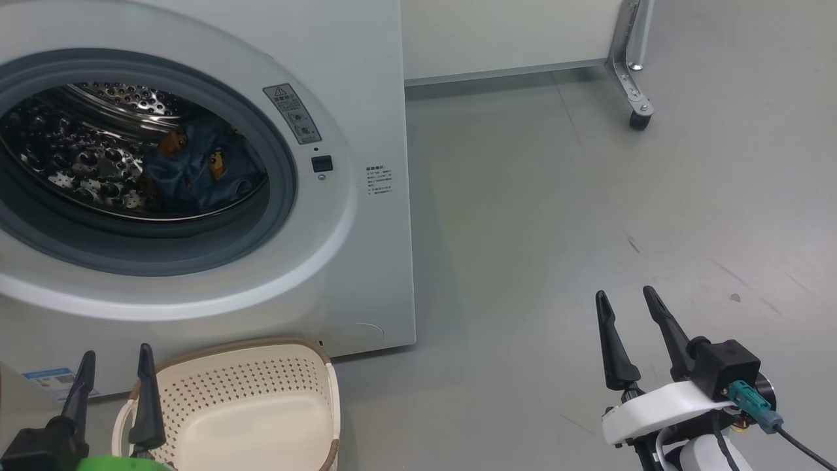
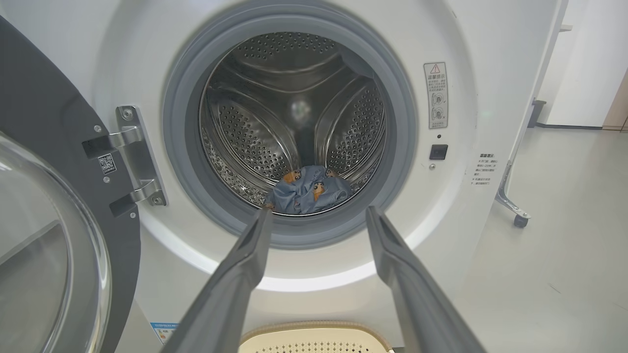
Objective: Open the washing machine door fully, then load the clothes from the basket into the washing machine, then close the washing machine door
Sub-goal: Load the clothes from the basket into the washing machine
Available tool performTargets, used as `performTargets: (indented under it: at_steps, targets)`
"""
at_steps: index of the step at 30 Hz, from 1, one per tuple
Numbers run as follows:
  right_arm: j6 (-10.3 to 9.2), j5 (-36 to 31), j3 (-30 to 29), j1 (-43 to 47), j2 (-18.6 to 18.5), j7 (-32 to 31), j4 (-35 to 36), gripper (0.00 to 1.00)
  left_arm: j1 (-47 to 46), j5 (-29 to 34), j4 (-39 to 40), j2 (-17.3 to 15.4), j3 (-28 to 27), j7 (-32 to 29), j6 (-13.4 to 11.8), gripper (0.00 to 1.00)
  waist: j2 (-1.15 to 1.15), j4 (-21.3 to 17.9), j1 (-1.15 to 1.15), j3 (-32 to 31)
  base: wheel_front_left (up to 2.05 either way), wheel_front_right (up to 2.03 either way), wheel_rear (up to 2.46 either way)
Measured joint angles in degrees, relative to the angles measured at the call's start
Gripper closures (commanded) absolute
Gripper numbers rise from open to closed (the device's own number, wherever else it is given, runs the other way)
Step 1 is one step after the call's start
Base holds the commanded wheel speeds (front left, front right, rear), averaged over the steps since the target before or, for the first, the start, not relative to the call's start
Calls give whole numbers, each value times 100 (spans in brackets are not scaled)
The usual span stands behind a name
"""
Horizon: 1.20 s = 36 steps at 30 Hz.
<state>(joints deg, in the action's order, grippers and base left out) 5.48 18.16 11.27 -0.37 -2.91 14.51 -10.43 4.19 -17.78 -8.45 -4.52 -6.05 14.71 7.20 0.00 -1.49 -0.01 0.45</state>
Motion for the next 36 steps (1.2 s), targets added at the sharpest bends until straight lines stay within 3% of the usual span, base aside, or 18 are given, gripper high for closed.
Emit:
performTargets:
  at_steps: [36]
  targets:
    - [0, 0, -1, 116, -41, 0, 193, 0, 577, 118, 537, 165, -14, 0, 0, 0, 0, 24, 0, -3, 0, 0, 0]
